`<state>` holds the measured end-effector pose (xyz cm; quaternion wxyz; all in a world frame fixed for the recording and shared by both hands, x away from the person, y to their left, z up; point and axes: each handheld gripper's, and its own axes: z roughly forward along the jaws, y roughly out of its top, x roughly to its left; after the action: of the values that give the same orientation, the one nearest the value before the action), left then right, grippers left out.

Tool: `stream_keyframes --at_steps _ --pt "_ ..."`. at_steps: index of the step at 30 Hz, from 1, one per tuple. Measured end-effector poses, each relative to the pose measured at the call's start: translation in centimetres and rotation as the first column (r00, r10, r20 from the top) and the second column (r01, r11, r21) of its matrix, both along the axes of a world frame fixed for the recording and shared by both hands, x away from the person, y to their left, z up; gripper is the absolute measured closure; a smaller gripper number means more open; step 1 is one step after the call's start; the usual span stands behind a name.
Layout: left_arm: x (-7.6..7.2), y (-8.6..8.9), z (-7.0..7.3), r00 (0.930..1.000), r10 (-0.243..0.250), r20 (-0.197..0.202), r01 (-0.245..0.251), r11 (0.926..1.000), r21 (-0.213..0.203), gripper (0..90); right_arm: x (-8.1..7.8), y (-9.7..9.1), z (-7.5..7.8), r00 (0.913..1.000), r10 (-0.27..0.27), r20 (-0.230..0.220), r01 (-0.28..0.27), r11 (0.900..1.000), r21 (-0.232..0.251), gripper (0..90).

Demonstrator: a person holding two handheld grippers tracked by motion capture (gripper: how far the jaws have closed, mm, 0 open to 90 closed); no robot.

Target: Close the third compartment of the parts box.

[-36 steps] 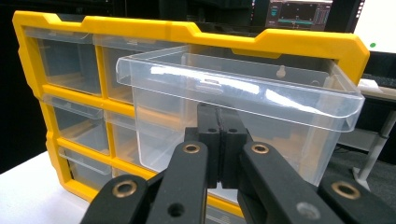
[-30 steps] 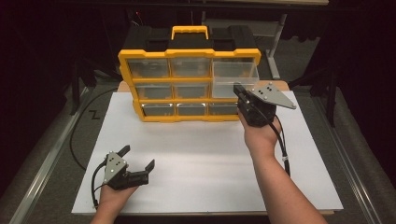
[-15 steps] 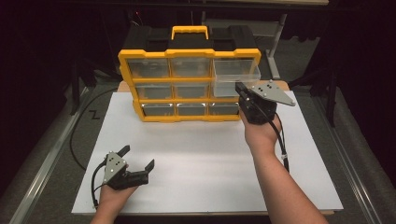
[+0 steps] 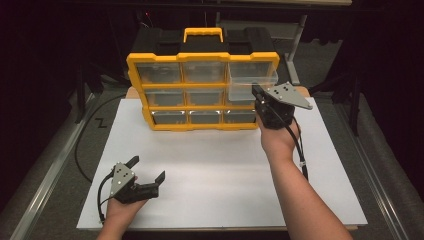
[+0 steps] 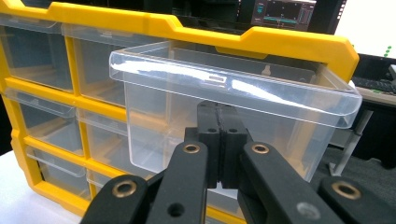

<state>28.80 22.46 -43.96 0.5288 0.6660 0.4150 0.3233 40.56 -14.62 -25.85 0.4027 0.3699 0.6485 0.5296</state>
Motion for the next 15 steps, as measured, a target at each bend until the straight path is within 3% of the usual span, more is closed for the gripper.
stream_keyframes --at_steps 15 --pt "0.1 0.0 -0.1 0.9999 -0.006 -0.009 0.006 1.0000 -0.003 0.3 1.3 0.1 0.2 0.9999 -0.012 -0.001 0.012 0.9999 0.002 90.0"
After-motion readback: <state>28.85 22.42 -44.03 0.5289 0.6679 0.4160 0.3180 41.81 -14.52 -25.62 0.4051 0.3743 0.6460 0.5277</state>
